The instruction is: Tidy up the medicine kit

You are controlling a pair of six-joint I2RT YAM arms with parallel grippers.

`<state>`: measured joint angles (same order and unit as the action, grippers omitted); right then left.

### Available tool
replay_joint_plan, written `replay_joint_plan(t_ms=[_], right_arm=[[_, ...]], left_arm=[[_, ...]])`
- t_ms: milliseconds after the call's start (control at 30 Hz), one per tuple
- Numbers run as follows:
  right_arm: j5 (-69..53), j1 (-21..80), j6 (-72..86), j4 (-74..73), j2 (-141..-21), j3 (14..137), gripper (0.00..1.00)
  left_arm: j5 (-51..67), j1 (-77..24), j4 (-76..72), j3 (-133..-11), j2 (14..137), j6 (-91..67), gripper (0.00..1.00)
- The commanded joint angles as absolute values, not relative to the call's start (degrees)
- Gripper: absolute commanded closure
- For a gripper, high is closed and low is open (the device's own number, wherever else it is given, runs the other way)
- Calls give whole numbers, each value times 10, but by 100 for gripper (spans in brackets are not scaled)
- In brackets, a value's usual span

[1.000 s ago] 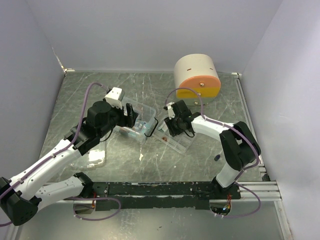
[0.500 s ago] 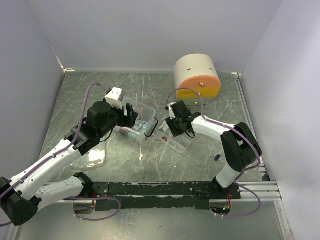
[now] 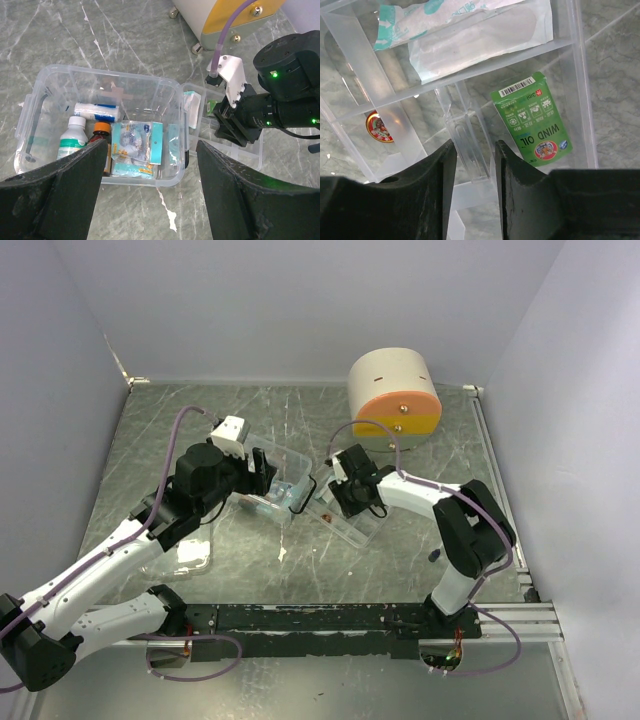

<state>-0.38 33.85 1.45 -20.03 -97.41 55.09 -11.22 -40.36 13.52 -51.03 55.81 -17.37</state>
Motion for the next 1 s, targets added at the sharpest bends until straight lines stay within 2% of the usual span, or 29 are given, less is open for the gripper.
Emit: replay_joint_plan(t_ms=[0, 233, 367, 667, 967], right_arm=[[7, 346, 14, -197, -1001, 556, 67], [21, 355, 34, -198, -992, 569, 93], [28, 356, 59, -210, -950, 568, 98], [50, 356, 109, -249, -856, 542, 100], [96, 356, 129, -289, -796, 526, 100]], left_arm=[[-127, -408, 116, -508, 551, -172, 17], [-150, -408, 126, -515, 542, -180, 17], [-148, -408, 130, -515, 547, -193, 16], [24, -407, 94, -534, 647, -226, 16], [82, -408, 103, -580, 752, -232, 20]])
